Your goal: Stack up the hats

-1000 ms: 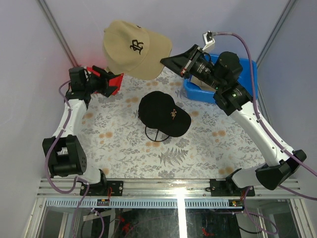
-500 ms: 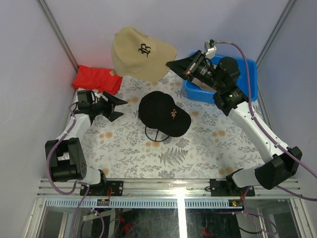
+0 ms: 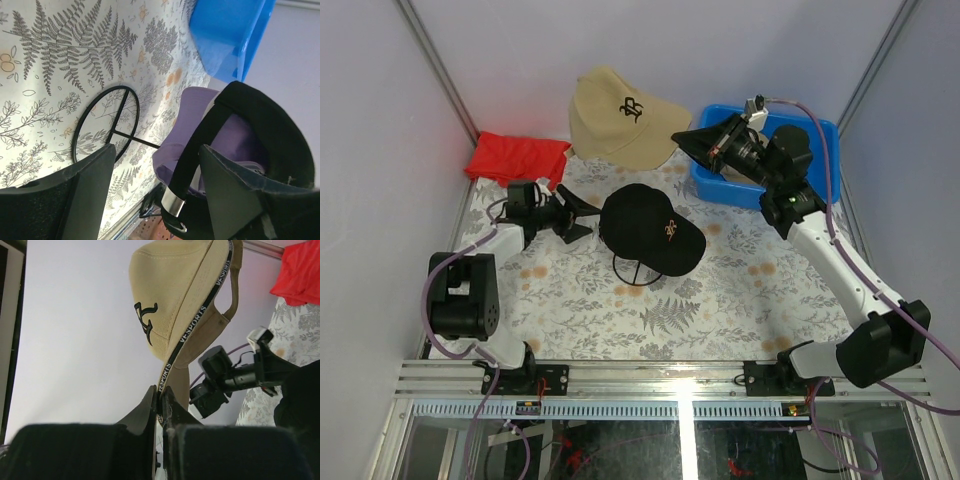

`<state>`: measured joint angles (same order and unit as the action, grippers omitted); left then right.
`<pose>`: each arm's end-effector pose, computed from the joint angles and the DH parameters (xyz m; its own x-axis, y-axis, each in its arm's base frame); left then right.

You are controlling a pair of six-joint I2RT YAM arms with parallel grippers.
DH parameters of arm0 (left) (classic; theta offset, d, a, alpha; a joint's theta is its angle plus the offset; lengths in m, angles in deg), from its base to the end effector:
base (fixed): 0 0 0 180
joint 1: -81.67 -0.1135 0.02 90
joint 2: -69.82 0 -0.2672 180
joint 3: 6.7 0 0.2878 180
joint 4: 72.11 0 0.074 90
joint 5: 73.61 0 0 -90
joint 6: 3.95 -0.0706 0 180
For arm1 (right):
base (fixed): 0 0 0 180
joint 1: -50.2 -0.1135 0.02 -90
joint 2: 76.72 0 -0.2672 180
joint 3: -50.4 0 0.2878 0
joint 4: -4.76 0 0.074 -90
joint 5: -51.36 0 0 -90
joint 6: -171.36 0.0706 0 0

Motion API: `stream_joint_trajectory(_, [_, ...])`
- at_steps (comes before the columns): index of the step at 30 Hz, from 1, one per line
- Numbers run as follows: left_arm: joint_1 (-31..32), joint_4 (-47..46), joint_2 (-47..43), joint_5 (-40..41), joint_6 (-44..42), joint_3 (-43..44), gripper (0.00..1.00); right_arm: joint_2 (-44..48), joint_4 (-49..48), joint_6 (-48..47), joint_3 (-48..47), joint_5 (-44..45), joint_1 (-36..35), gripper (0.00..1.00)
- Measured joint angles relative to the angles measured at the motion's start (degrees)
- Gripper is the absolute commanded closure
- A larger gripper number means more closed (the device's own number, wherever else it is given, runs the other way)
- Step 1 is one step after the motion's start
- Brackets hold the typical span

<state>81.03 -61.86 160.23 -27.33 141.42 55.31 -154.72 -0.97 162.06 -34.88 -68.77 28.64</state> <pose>0.3732 -0.0446 0.1657 -0.7924 -0.6036 -0.0886 -0.2118 0.4084 -0.8879 0.3418 0.1732 0.4417 -0.7287 0.6298 -0.2690 -0.3315 0.0193 0.9433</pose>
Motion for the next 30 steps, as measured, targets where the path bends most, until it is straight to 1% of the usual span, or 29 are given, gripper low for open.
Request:
stream_joint_trajectory(6, [2.5,-1.0,2.0,0.3,0.0,0.0,0.34,0.9,-1.0,0.3,0.0,-0.9,0.2,1.0])
stream_joint_trajectory(15, [2.9,-3.0,2.3,0.6,0.1,0.0,0.34,1.0,-0.9,0.4,2.7,-1.0,0.6,1.0])
stream_joint_trajectory(18, [2.9,-3.5,2.2,0.6,0.3,0.0,0.38,1.0,-1.0,0.3,3.4,-1.1,0.9,1.0])
stream_joint_trajectory(23, [2.9,-3.6,1.7,0.4,0.3,0.0,0.48,1.0,-1.2,0.4,3.9,-1.1,1.0,1.0])
stream_joint_trajectory(30, [2.8,-3.0,-0.8,0.0,-0.3,-1.7,0.48,1.0,-1.4,0.6,4.7,-2.0,1.1,1.0])
